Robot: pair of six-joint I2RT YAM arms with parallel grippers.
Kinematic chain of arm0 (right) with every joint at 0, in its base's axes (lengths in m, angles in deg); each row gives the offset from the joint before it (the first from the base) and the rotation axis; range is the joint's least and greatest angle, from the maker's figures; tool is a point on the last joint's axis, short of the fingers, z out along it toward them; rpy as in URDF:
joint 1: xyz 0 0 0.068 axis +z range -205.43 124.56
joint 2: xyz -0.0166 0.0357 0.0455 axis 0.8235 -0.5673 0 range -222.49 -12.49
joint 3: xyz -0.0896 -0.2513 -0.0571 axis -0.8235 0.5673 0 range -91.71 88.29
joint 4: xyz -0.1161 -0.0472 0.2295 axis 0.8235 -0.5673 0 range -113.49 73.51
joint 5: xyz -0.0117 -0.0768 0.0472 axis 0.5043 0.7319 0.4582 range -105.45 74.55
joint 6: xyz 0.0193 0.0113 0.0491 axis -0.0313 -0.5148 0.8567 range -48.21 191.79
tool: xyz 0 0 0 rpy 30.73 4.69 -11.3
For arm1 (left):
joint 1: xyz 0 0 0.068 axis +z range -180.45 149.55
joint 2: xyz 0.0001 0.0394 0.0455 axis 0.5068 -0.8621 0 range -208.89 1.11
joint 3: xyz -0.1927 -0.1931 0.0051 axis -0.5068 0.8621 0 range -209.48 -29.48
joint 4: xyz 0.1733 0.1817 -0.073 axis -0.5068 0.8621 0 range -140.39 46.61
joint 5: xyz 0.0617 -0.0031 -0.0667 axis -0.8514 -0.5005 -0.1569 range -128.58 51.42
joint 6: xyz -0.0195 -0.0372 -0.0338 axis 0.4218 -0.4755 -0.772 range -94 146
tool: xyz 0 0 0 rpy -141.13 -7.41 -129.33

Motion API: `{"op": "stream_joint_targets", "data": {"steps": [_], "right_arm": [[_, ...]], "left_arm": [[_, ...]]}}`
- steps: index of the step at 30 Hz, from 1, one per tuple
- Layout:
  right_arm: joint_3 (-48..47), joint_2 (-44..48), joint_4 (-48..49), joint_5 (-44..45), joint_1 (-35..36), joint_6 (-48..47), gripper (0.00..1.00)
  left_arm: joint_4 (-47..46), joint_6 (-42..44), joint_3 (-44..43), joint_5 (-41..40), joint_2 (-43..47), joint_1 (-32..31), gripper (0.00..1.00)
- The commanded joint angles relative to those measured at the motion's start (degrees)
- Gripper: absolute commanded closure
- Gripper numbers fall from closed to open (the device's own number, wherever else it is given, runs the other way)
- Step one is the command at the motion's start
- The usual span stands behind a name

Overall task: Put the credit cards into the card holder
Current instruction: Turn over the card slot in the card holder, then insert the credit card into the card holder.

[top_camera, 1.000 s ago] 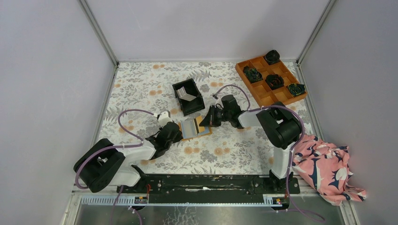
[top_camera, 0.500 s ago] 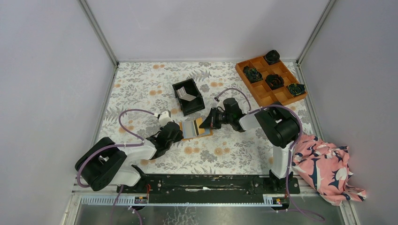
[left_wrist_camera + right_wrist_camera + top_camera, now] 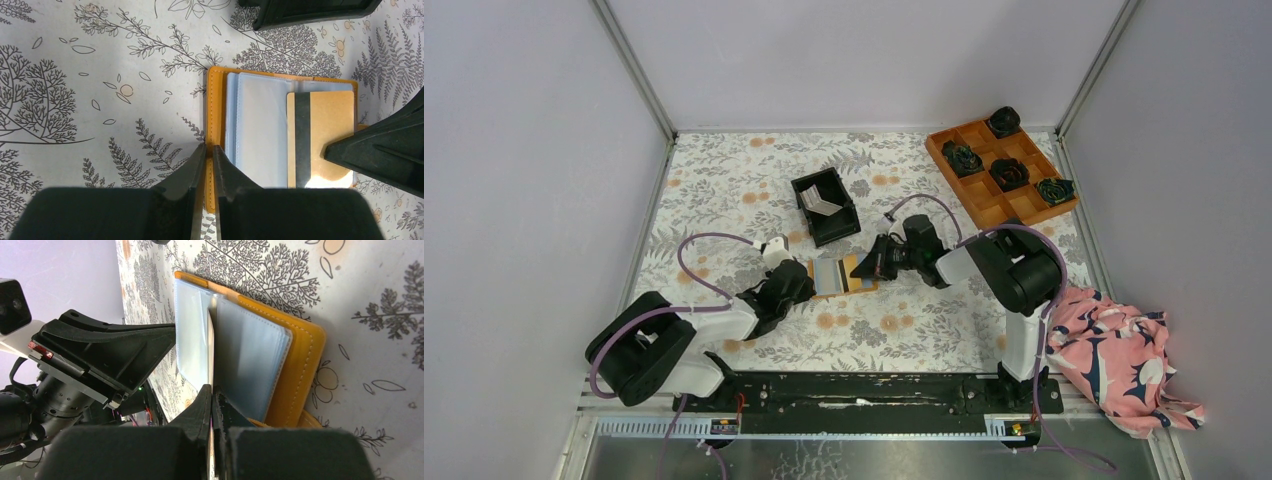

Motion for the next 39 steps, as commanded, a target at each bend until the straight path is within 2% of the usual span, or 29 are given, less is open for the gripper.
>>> {"op": "stream_joint_targets", "data": {"steps": [1, 18, 27, 39], "right_arm": [[1.6, 1.2, 3.6, 1.3, 0.1, 1.4, 1.0], [4.7, 1.0, 8.7, 1.9, 1.5, 5.2, 1.0], [3.0, -2.5, 12.2, 0.7, 1.5, 7.0, 1.0], [1.7, -4.1, 11.1, 1.9, 2.2, 6.2, 1.0]], "left_arm": [[-0.4, 0.2, 1.0, 0.7, -1.0, -0.5, 0.85], [-2.1, 0.1, 1.8, 0.9, -1.8, -0.5, 0.86], [-2.9, -0.1, 1.9, 1.9, -2.6, -0.5, 0.86], [-4.0, -0.5, 1.8, 3.0, -3.9, -0.6, 0.87]]}}
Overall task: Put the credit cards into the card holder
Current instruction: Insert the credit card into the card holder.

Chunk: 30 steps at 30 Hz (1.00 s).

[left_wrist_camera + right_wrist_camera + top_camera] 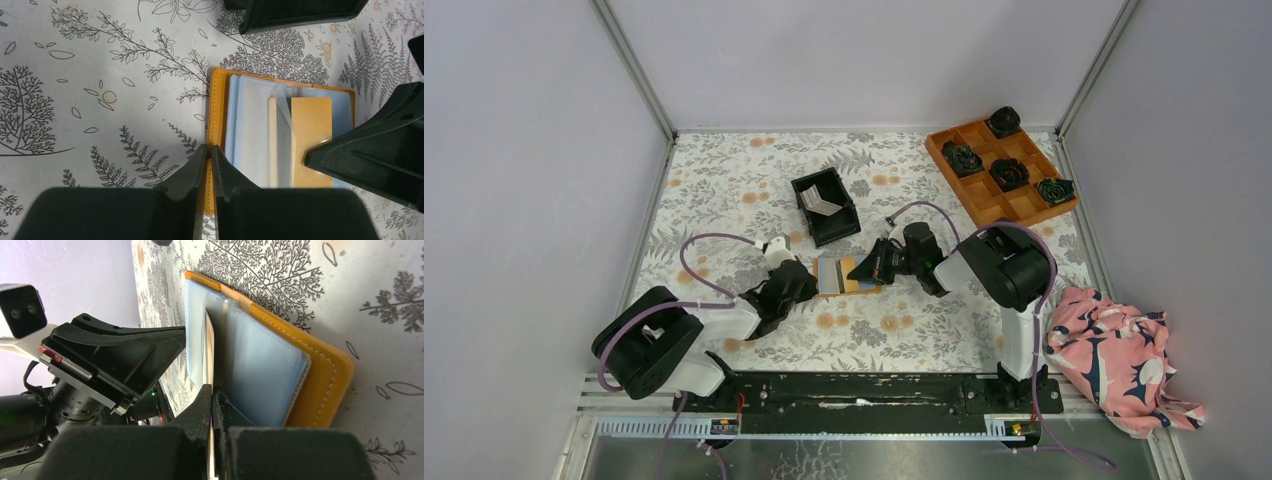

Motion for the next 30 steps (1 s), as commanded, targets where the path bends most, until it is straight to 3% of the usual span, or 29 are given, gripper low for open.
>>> {"op": "stream_joint_targets", "data": {"steps": [1, 24, 30], "right_arm": [[-1.9, -1.4, -0.7, 1.4, 1.2, -1.3, 1.0], [-4.3, -3.3, -3.9, 6.8, 4.3, -0.7, 0.99], [-4.3, -0.8, -8.5, 9.0, 4.6, -4.1, 0.71]], "left_arm": [[0.9, -0.3, 1.3, 1.9, -1.6, -0.6, 0.87], [-0.5, -0.5, 1.8, 2.6, -2.1, -1.2, 0.88], [-0.4, -0.5, 2.0, 2.2, -2.0, -1.2, 0.89]]}}
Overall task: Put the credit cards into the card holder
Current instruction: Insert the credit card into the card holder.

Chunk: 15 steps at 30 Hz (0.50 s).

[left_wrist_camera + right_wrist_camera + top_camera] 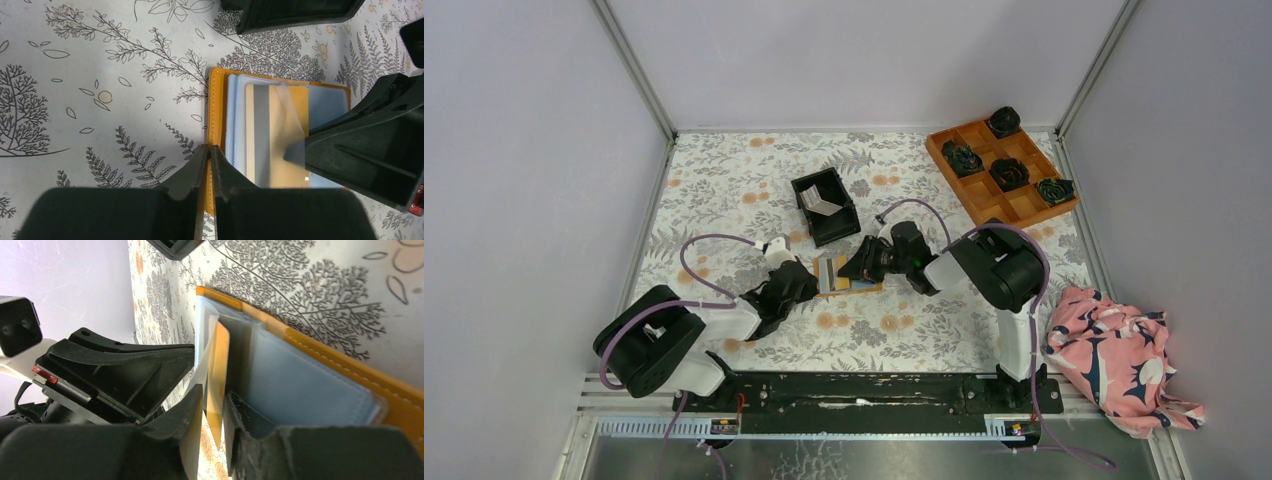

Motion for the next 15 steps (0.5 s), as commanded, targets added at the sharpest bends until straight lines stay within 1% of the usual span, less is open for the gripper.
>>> {"op": "stream_joint_targets", "data": {"steps": [1, 5, 11, 15], "right_arm": [[-0.8, 1.9, -8.5, 4.4, 1.1, -5.2, 0.67], [-1.7, 5.0, -13.6, 6.2, 1.1, -8.5, 0.59], [-3.4, 9.0, -21.5, 9.4, 1.1, -13.2, 0.56], [-3.9, 10.3, -24.2, 10.7, 1.1, -15.0, 0.55]], "left_arm": [[1.4, 0.1, 1.5, 1.7, -1.3, -0.9, 0.89], [1.7, 0.1, 1.5, 1.5, -1.1, -0.9, 0.89], [1.8, 0.2, 1.4, 1.4, -1.1, -0.9, 0.89], [1.7, 0.2, 1.3, 1.5, -1.5, -1.0, 0.89]]}}
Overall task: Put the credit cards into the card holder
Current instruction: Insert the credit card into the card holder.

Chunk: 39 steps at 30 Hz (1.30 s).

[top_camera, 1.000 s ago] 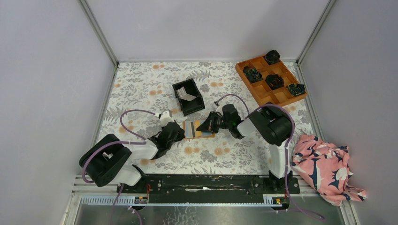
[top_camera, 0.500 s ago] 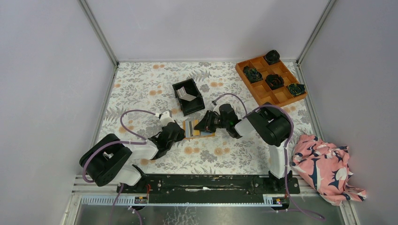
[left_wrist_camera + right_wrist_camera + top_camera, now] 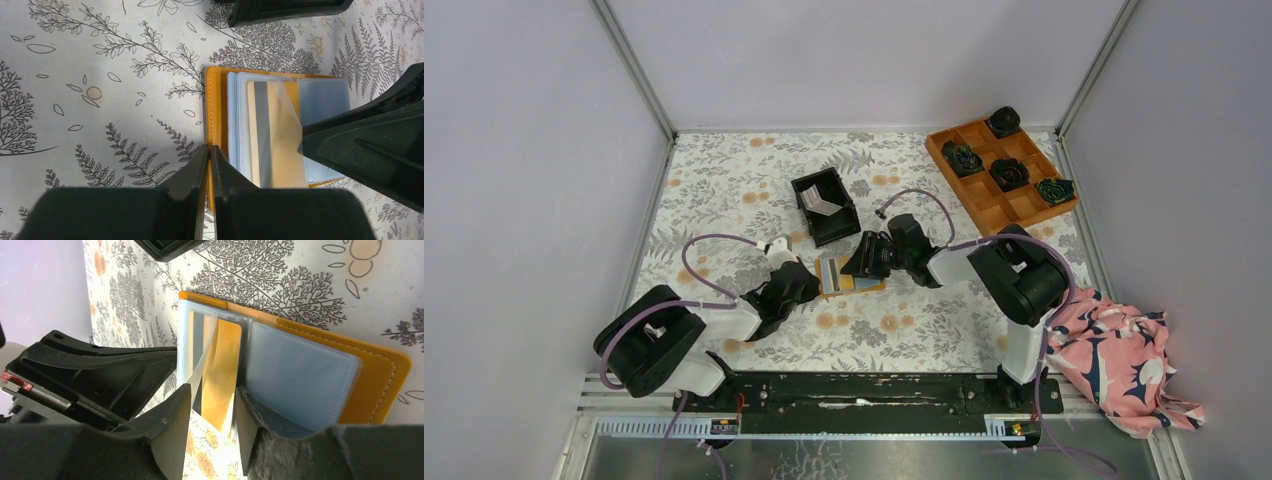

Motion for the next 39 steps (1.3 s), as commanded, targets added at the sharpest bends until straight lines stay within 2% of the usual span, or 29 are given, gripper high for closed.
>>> {"op": "stream_joint_targets", "data": {"steps": [1, 14, 28, 39], "right_arm": [[-1.5, 2.7, -7.5, 4.3, 0.4, -4.9, 0.55], [-0.4, 5.4, -7.5, 7.7, 0.4, -5.6, 0.58], [-0.6, 4.6, -7.2, 9.6, 0.4, -5.6, 0.87], [-0.4, 3.8, -6.6, 9.2, 0.4, -5.4, 0.97]], "left_arm": [[1.9, 0.3, 1.1, 1.3, -1.6, -0.7, 0.89], [1.9, 0.5, 1.2, 1.5, -1.7, -0.6, 0.89], [1.2, 0.3, 1.5, 1.7, -2.2, -0.7, 0.9], [0.7, 0.2, 1.5, 2.0, -3.2, -0.7, 0.9]]}}
